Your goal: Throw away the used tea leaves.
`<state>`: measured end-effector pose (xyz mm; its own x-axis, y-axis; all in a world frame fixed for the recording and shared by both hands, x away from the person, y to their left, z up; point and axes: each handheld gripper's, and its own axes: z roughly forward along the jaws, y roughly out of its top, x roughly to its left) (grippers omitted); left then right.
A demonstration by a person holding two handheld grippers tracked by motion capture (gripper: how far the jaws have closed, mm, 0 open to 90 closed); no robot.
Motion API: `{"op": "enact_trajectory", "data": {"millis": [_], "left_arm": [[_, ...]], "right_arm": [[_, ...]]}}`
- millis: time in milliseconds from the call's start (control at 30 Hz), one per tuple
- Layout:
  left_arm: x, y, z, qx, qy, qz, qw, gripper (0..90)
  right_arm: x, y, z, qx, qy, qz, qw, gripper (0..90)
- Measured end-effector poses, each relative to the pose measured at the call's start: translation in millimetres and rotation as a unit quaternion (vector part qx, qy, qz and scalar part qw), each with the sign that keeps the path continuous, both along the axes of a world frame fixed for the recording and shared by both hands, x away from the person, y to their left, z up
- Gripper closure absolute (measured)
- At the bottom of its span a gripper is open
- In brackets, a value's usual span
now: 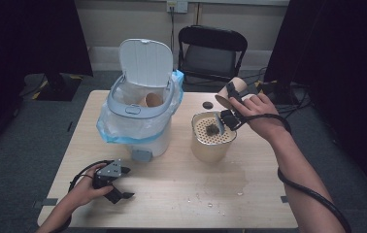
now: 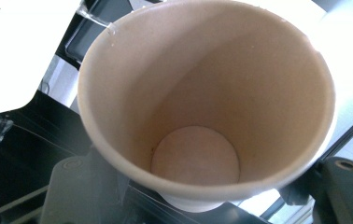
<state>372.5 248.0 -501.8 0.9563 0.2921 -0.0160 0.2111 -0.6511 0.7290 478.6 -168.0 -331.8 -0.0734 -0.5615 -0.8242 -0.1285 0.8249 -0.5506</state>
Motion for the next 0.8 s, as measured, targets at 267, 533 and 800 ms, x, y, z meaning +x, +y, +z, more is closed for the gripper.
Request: {"op": "enact_trajectory", "data": {"millis": [267, 533, 800], "left_arm": [[0.0, 0.0, 0.0, 0.0, 0.0, 0.0, 1.0, 6.8], [-0.1, -0.2, -0.3, -0.001, -0.001, 0.001, 1.0, 6.8], [-0.1, -0.3, -0.4, -0.001, -0.002, 0.001, 1.0, 6.8]], "right_arm": [[1.7, -0.5, 2.1, 0.1, 0.065, -0.024, 0.9926, 33.1], [10.7, -15.7, 6.9, 0.309, 0.2, -0.072, 0.927, 32.5], [16.6, -23.7, 2.9, 0.409, 0.26, -0.093, 0.8695, 31.9]]}}
